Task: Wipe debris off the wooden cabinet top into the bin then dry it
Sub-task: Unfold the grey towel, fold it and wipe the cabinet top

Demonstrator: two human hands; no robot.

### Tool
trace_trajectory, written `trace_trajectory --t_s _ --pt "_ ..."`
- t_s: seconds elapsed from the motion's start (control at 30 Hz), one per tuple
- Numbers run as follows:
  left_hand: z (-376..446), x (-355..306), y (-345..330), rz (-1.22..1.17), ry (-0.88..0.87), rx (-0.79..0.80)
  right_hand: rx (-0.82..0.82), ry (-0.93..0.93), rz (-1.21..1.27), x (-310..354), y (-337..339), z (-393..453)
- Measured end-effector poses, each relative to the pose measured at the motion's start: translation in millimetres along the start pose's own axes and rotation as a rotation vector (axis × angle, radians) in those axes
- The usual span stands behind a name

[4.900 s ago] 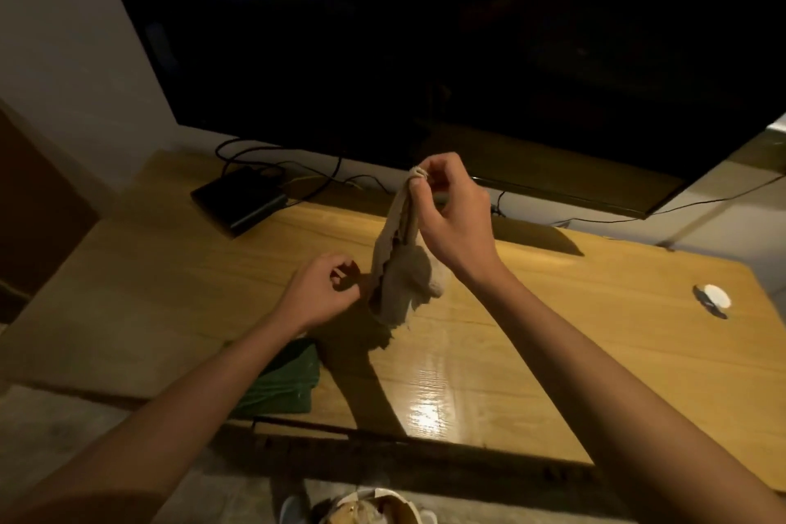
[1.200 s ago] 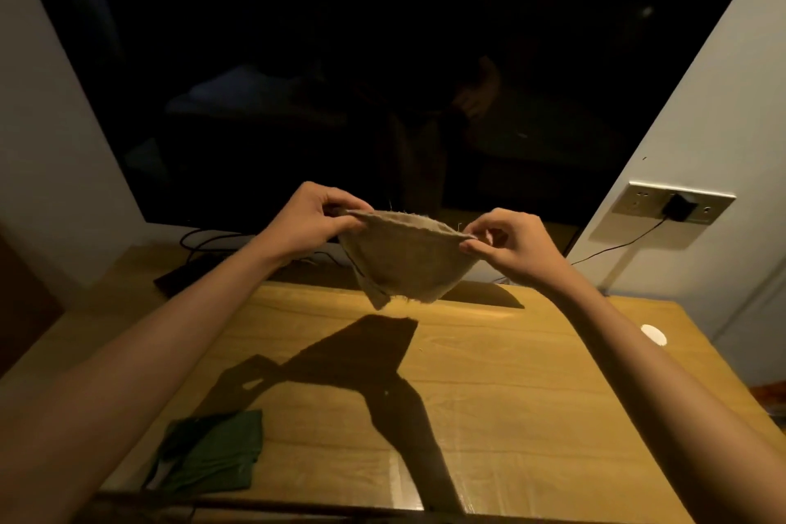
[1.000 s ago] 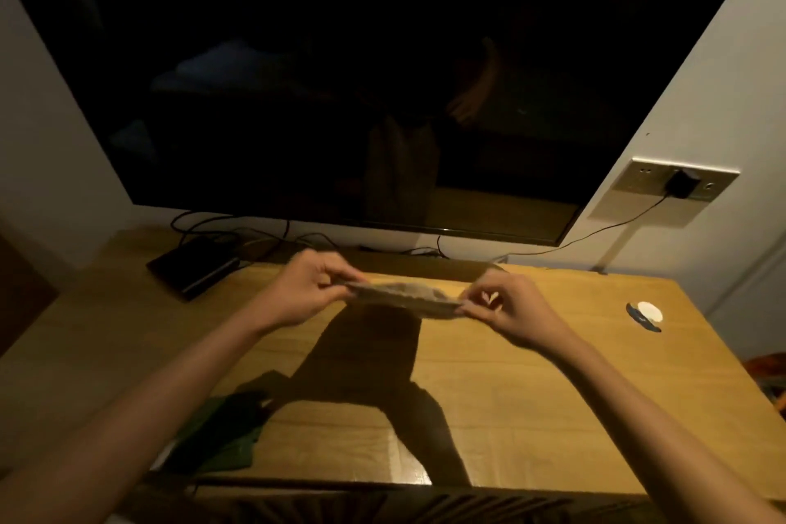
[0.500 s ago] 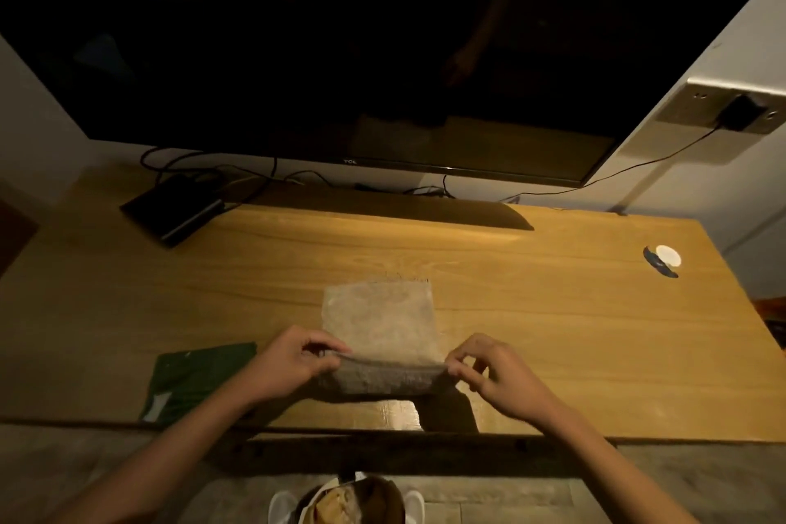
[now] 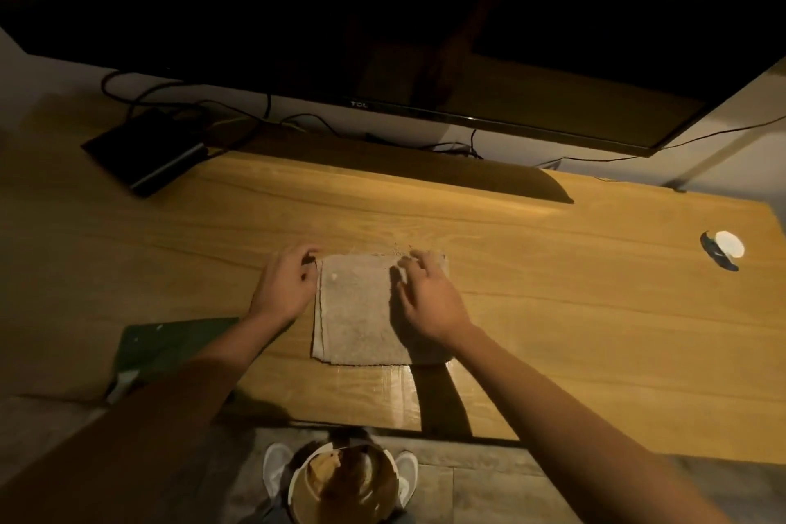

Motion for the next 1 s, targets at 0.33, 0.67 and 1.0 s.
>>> trace_trajectory --t_s 0.33,0.67,1.0 --pt "-18.5 53.8 -62.1 0.396 -0.121 -0.026 -0.086 -0.039 -0.192 14.6 -78.9 -11.7" --pt "5.2 13.3 -98.9 0.476 -0.253 0.109 0.013 0.165 -0.383 -31.9 -96.5 -89.2" --pt "13.2 11.0 -110.6 0.281 -0.253 -0.038 0.119 0.6 -0.573 -76.3 -39.1 -6.1"
Point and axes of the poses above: each hand's wrist, its own z-axis towards the middle knuckle, its own y-axis out of the back of the hand, x = y × z, the point moved 3 cm from there along z, towards the middle knuckle, and after that the axes turned 13 degrees about x, right-handed, at the moved point
